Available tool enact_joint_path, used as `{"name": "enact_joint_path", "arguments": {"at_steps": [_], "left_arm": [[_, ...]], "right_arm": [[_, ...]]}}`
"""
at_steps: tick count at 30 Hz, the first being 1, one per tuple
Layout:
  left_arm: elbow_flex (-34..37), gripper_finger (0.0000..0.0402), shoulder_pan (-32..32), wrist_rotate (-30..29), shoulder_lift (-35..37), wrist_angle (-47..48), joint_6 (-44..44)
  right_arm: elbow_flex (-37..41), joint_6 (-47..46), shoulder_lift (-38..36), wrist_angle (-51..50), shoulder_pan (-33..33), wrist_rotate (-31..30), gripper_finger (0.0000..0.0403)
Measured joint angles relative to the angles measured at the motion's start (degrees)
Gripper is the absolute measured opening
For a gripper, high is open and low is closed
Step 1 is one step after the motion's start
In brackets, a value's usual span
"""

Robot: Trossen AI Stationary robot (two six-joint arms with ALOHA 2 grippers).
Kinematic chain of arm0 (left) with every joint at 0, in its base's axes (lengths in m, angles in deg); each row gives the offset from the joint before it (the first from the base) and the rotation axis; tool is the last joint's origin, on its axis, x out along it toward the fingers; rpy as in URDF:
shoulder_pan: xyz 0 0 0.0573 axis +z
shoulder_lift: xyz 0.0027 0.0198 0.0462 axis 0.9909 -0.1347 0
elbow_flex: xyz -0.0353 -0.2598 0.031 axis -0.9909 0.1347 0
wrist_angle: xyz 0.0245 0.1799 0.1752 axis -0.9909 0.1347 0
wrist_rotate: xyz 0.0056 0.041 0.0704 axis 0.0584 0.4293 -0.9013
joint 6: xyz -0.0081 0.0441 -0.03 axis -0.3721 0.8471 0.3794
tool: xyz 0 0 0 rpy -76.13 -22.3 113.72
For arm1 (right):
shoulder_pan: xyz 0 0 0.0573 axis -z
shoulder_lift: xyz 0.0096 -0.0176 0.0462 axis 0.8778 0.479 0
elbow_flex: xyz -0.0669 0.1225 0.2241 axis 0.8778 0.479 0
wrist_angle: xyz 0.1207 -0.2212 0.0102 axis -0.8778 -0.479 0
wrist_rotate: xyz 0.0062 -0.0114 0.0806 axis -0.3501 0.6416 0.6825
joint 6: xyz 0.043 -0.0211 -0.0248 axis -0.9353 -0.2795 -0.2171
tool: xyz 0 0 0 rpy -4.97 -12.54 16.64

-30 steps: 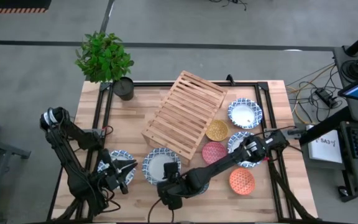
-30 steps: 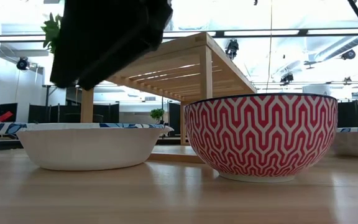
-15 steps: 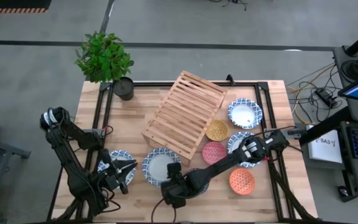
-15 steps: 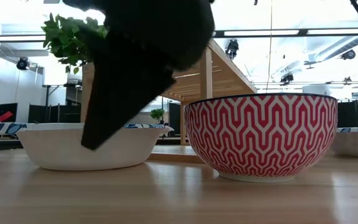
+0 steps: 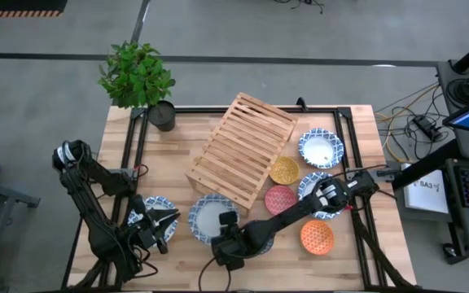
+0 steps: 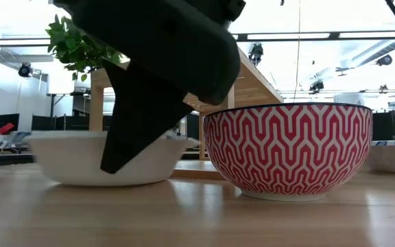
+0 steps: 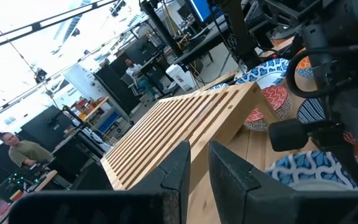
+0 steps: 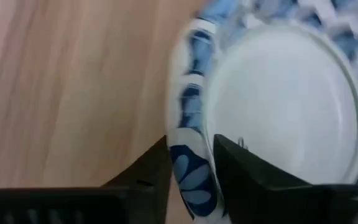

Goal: Place and stack bowls onto a shelf
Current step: Put the white patterned bowl on the shelf

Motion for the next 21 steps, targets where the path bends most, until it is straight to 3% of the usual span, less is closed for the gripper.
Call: {"name": "enact_joint_path", "arguments": {"at_steps": [8,21], "left_arm": [[0.00,0.0039,0.00,0.00,0.00,0.00,0.00],[0.00,0.0039,0.00,0.00,0.00,0.02,0.02]], "right_arm": [[-3.03,4.33,0.00,-0.18,-0.03,-0.02,0.0037],[-12.72,9.24,-0.14,-0.82,-0.92,5.18,0.0033]]}}
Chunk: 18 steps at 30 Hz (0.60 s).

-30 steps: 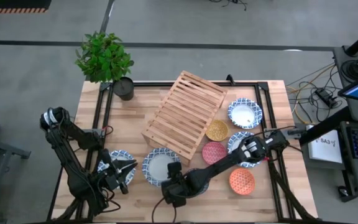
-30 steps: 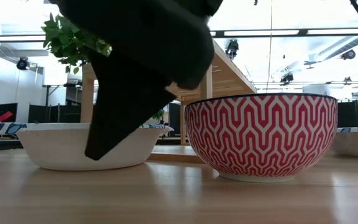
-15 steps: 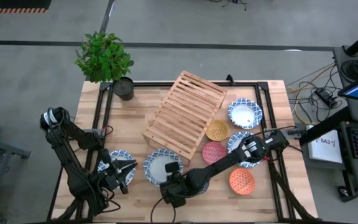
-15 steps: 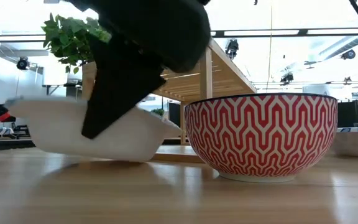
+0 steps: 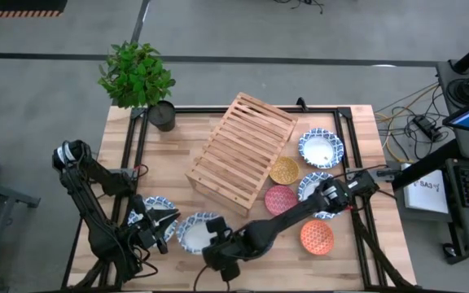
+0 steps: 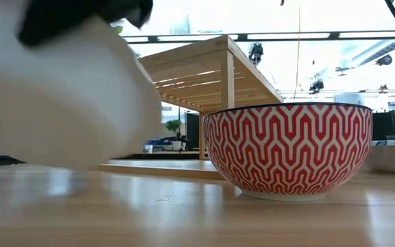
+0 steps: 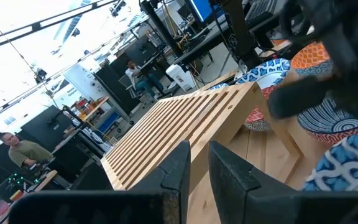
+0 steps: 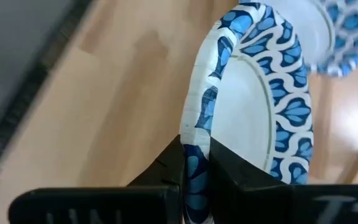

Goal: Place and stack bowls onto a shelf
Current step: Put the white patterned bowl on the shelf

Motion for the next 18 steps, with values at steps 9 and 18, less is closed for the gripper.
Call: {"name": "enact_joint_path", "arguments": {"at_steps": [9,18], "left_arm": [[0.00,0.0039,-0.01,0.00,0.00,-0.03,0.00],[-0.04,0.0039,0.06,0.00,0.00,-0.05,0.00]], "right_arm": [[-6.82,1.02,-2.29,-7.81,-0.63,0.51,0.0033],[-6.93,2.31,-10.14,-7.16,-1.47,1.05,0.0033]]}}
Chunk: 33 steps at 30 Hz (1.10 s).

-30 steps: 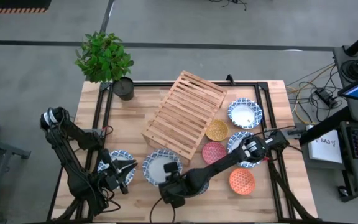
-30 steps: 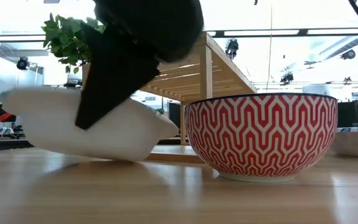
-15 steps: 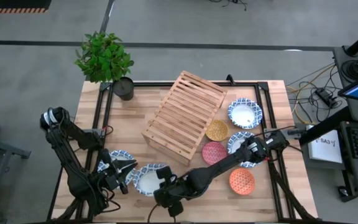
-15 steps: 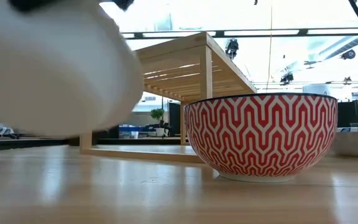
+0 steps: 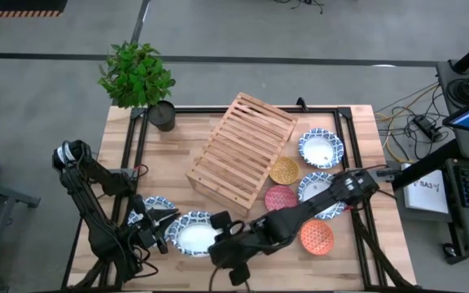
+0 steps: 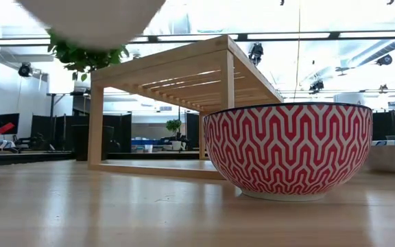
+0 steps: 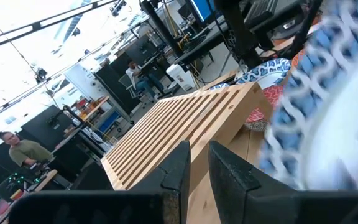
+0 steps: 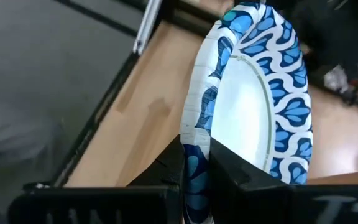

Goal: Place and stack bowls onto a shelf
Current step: Put the white patterned bowl on the shelf

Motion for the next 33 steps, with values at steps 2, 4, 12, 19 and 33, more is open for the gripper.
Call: {"name": "enact_joint_path", "arguments": {"at_steps": [2,4,12,19,33], "left_arm": [[-0.02,0.0039,0.01,-0.04,0.00,-0.01,0.00],[-0.02,0.0039,0.02,-0.07,0.00,-0.01,0.00],[-0.02,0.0039,0.04,-0.24,0.00,0.06,0.00],[-0.02,0.0039,0.17,-0.11,0.00,-0.20,0.00],[-0.19,0.0039,0.22,-0.09,0.00,-0.21,0.12]], "right_arm": [[0.00,0.85,-1.97,-0.01,-0.02,-0.26,0.0033],[0.00,2.24,-4.02,-0.71,-0.03,-1.62,0.0033],[0.00,7.14,-9.91,-12.58,1.70,-17.12,0.0034],[-0.07,5.10,-12.05,-20.83,6.96,-20.81,0.0033],[4.39,6.00,-10.00,-26.87,19.54,-24.45,0.0033]]}}
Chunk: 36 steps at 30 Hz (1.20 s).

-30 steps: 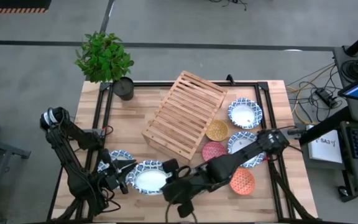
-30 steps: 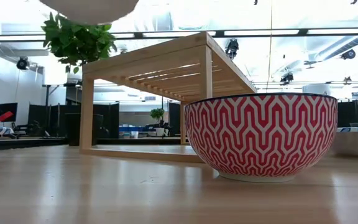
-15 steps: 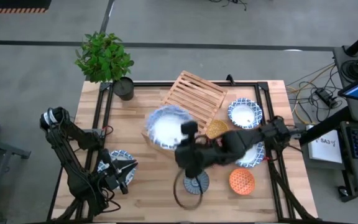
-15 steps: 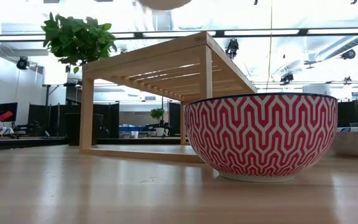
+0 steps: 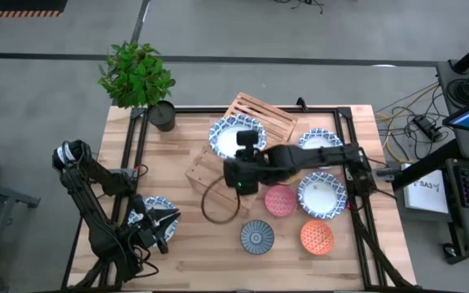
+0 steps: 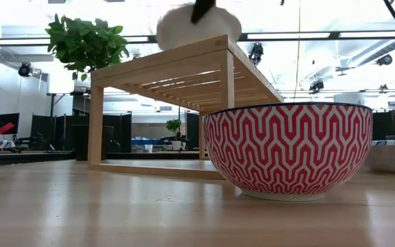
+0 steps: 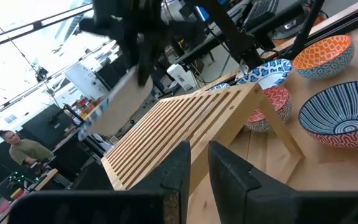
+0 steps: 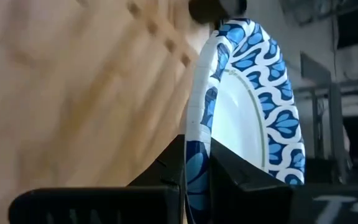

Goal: Place and stack bowls onto a shelf
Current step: Put the white patterned bowl on the shelf, then put the blue patterned bowl on the shelf

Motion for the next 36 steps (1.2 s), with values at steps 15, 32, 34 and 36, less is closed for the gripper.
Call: {"name": "enact_joint_path", "arguments": {"at_steps": [15,32,34,36], "left_arm": [[-2.31,0.0039,0.00,0.09,0.04,0.02,1.61],[-2.47,0.0039,0.00,0.09,0.04,0.00,1.80],[-2.47,0.0039,0.08,0.07,0.04,-0.03,1.61],[-2.47,0.0039,0.33,0.07,0.04,-0.07,1.56]], "right_arm": [[12.00,-1.95,0.11,7.97,14.22,2.16,0.0029],[10.83,-8.05,-0.40,6.95,13.77,5.19,0.0172],[10.09,-9.12,-1.00,6.80,12.84,5.20,0.0179],[9.55,-10.18,-1.60,6.45,11.92,5.19,0.0180]]}}
